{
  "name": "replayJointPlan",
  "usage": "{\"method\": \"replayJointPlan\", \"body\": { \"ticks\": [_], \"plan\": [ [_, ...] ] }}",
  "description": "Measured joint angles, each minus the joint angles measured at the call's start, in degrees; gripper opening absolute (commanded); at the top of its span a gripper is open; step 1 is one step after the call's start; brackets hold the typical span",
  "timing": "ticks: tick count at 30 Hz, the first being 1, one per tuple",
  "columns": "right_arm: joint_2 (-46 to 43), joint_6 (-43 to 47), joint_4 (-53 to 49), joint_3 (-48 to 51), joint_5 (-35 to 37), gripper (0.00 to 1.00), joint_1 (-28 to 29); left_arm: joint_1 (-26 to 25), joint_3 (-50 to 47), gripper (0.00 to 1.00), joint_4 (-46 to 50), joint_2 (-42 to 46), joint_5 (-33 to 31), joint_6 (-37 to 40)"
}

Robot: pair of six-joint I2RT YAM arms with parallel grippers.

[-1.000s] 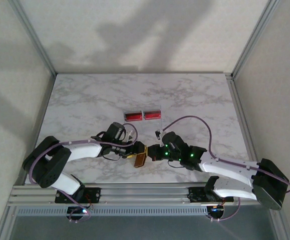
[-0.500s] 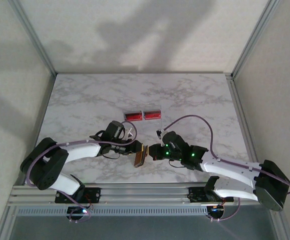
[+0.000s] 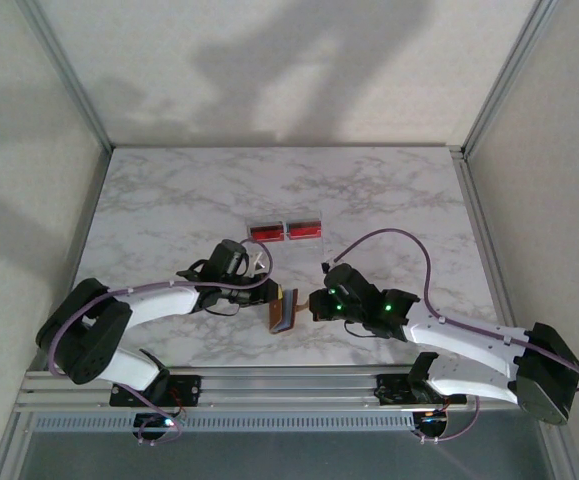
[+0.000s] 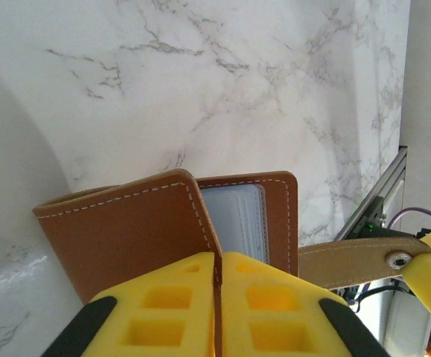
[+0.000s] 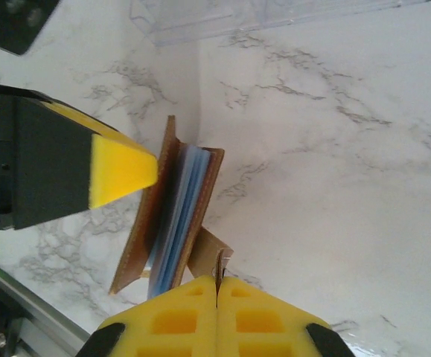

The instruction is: Put the credit cards into the card holder

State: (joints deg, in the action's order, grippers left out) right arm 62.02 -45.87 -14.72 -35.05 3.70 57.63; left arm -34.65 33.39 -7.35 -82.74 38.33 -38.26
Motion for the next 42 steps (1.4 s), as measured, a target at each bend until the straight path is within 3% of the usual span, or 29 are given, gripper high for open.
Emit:
{"method": "replayJointPlan", "body": {
  "ticks": [10,21,26,33,38,42],
  "plan": [
    [0.07,-0.5,-12.13,-4.39,7.34,0.0,0.0,0.0,1.03,0.02,1.92,1.03,-2.58,1.44],
    [0.07,-1.29,-17.46,-4.37,11.39,0.0,-0.96,0.44,0.85,0.02,5.03,1.22,-6.36,2.54],
    [1.51,-1.27,-19.67,-4.37,13.16,0.0,-1.14,0.63,-0.42,0.15,9.11,0.94,-9.22,3.43],
    [5.73,-1.25,-19.43,-3.52,13.2,0.0,-1.14,0.63,-0.85,0.21,9.55,-0.66,-9.4,3.61],
    [5.64,-0.2,-18.71,-3.19,12.61,0.0,-1.14,0.63,-0.92,0.41,8.98,0.94,-6.67,3.04],
    [2.97,0.42,-18.53,-3.54,11.17,0.0,-1.14,0.63,-0.92,0.52,7.15,3.21,-3.13,2.29]
  ]
}}
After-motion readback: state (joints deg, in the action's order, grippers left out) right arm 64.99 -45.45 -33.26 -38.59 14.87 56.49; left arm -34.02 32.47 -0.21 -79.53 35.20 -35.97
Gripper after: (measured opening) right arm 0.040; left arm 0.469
